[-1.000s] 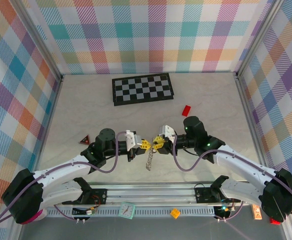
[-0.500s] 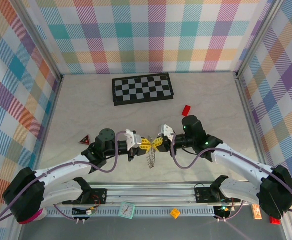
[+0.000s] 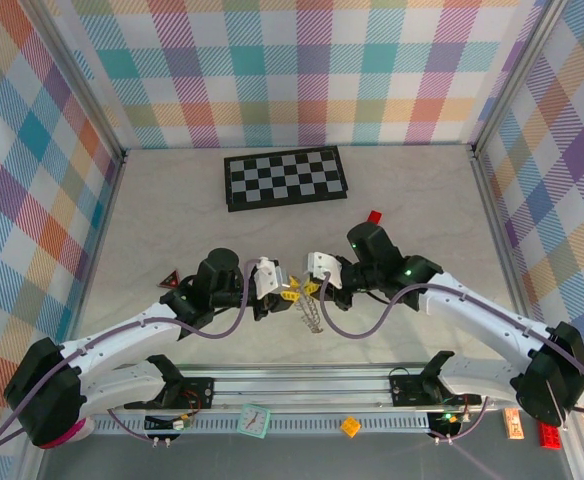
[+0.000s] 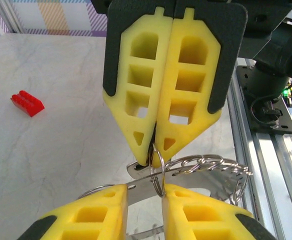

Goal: Put the keys on the keyring

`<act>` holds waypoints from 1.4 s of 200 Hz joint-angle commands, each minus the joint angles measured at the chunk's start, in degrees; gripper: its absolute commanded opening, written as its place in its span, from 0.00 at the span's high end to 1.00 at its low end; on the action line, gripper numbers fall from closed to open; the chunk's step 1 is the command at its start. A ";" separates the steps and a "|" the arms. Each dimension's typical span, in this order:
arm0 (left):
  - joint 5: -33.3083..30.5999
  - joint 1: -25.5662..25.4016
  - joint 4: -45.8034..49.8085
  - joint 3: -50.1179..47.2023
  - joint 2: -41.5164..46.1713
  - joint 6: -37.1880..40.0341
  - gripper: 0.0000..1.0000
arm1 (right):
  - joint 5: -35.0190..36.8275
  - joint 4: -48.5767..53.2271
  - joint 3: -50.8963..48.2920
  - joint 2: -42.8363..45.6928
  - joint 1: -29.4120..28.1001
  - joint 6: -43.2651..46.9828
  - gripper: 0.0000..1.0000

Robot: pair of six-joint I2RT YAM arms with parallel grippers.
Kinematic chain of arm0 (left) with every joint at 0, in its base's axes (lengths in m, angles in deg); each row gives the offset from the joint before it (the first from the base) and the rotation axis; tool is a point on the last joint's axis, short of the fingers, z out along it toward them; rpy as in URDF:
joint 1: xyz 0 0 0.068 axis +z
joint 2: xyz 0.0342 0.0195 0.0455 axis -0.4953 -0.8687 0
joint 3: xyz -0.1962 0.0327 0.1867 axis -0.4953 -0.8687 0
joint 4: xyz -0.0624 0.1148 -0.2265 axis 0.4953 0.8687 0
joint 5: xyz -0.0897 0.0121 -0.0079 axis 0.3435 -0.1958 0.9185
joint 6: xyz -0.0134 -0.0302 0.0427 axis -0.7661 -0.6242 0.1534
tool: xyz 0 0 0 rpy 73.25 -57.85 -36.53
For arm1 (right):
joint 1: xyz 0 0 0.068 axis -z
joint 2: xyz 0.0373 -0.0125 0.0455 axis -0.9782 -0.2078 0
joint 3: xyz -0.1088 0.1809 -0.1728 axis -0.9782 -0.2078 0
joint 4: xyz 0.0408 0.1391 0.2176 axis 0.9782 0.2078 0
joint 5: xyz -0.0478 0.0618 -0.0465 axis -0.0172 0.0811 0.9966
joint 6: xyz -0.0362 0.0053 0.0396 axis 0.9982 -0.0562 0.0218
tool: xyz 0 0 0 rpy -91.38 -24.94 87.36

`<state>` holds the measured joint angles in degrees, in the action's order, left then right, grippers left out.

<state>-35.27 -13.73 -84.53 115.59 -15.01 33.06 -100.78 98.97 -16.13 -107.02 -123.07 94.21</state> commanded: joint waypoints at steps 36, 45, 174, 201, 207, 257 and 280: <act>-0.33 -0.12 -0.68 2.48 -0.25 -0.01 0.88 | -1.49 3.52 3.27 -1.22 -2.84 3.57 1.00; -0.60 -0.16 -1.13 2.39 -0.18 -0.21 0.89 | -2.07 3.27 3.05 -1.03 -2.84 3.36 1.00; 4.96 -0.17 -19.15 -5.14 0.57 -4.85 1.00 | -8.66 -11.09 -6.96 3.90 3.40 -7.99 0.76; 5.26 -0.13 -21.24 -6.06 0.17 -5.28 1.00 | -9.68 -12.47 -7.45 4.25 3.41 -8.42 0.82; 5.46 -0.15 -21.74 -6.23 0.07 -5.36 1.00 | -9.81 -12.92 -7.56 4.21 3.40 -8.41 0.82; 5.63 -0.17 -23.73 -6.63 -0.40 -6.73 1.00 | -11.17 -14.58 -7.30 3.59 3.40 -8.63 1.00; 2.26 -0.15 -19.59 -6.13 0.95 -5.91 0.78 | -9.56 -10.59 -5.66 3.90 3.32 -6.13 1.00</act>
<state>-31.75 -13.73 -103.53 109.23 -15.57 26.55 -109.30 86.25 -22.97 -103.20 -119.59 85.75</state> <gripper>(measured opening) 0.152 0.048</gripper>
